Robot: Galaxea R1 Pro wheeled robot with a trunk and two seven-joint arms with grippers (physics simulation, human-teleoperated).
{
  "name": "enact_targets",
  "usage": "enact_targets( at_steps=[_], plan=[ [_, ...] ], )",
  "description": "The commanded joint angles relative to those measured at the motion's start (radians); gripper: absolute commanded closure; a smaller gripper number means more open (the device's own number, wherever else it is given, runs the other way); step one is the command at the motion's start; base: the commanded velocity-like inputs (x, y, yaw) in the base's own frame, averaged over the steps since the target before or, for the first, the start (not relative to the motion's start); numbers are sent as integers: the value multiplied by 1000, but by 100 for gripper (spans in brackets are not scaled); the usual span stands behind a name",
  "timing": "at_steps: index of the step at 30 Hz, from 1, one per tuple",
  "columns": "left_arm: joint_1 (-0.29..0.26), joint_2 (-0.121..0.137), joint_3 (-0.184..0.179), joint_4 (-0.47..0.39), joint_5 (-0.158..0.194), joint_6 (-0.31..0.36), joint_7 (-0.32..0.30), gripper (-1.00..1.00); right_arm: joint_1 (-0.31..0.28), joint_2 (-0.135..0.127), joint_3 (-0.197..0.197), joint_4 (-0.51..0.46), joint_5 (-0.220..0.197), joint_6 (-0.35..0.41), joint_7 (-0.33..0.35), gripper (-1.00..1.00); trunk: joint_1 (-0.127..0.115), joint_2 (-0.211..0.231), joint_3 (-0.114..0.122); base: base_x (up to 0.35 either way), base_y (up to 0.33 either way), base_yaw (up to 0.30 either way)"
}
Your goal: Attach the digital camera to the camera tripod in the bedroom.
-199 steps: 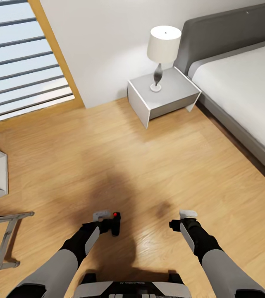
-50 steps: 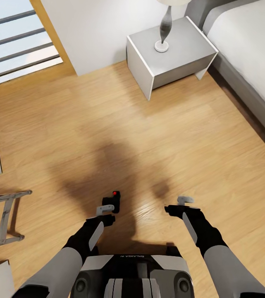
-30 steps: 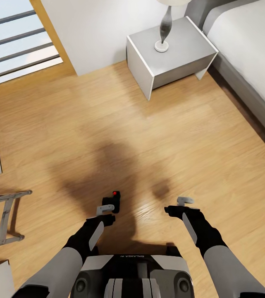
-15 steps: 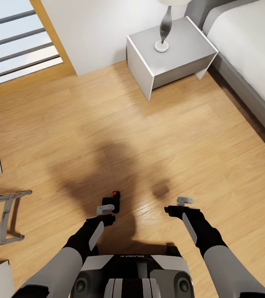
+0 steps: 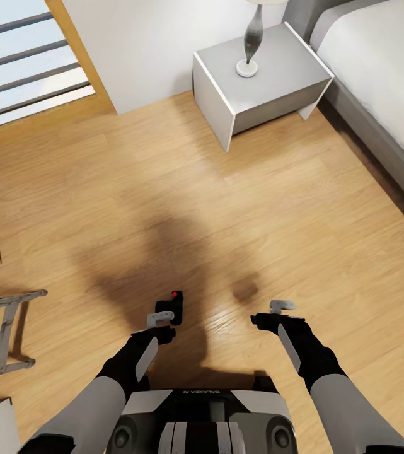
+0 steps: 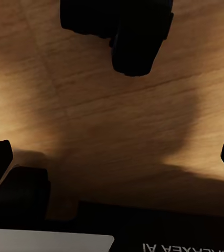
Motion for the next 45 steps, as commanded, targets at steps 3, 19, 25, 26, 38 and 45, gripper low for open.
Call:
enact_targets(
  at_steps=[3, 19, 25, 26, 38, 45],
  plan=[
    [0, 0, -1, -3, 10, 4, 7, -100, 0, 1, -3, -2, -5, 5, 0, -100, 12, -22, -10, 0, 0, 0],
    [0, 1, 0, -3, 11, 4, 7, -100, 0, 1, -3, -2, -4, 5, -2, -100, 73, -134, -60, 0, 0, 0],
    [0, 1, 0, -3, 11, 4, 7, -100, 0, 1, -3, -2, -3, 5, -2, -100, 96, -176, -79, 0, 0, 0],
    [0, 1, 0, -3, 11, 4, 7, -100, 0, 1, -3, -2, -3, 5, -2, -100, 100, -183, -82, 0, 0, 0],
    [0, 1, 0, -2, 10, 4, 7, -100, 0, 1, -3, -2, -3, 5, -1, -100, 146, -267, -120, 0, 0, 0],
    [0, 1, 0, -2, 10, 4, 7, -100, 0, 1, -2, -2, -3, 4, 0, -100, 173, -316, -141, 0, 0, 0]
  ],
)
